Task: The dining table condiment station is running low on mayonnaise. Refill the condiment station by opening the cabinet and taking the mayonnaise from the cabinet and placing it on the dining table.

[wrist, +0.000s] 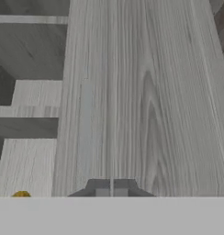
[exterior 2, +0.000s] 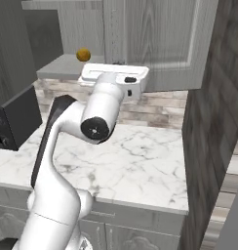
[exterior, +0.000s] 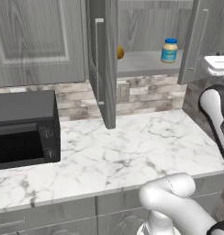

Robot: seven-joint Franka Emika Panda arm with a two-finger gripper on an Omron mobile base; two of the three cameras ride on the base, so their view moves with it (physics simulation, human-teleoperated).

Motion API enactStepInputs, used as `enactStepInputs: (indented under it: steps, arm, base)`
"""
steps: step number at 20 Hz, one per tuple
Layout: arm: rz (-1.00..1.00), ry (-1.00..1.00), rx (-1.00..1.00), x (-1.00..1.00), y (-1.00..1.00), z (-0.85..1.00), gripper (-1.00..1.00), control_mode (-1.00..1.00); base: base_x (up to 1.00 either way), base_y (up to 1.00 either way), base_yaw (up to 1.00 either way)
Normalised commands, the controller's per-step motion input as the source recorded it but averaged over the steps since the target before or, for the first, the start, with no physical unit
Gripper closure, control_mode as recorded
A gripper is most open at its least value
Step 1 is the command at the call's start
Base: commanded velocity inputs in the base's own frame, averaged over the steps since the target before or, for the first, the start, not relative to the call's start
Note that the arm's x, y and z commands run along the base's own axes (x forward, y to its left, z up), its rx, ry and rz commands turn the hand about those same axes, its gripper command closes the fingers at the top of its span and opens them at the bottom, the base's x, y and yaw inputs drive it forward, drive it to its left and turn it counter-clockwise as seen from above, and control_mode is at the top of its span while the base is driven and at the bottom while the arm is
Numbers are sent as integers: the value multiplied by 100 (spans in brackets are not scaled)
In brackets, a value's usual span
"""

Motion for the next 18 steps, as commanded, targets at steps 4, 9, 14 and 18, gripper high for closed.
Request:
enactStepInputs:
  steps: [4, 9, 14, 18]
  arm:
    - [0, 9, -6, -28, 7, -27, -100, -100]
    - [-16, 17, -32, 32, 89, -8, -100, -100]
    - [-15, 4, -40, 12, 87, 13, -100, -100]
    - [-29, 21, -44, 79, 83, -2, -100, -100]
  base:
    - [0, 0, 0]
    - [0, 0, 0]
    - [0, 0, 0]
    - [0, 0, 0]
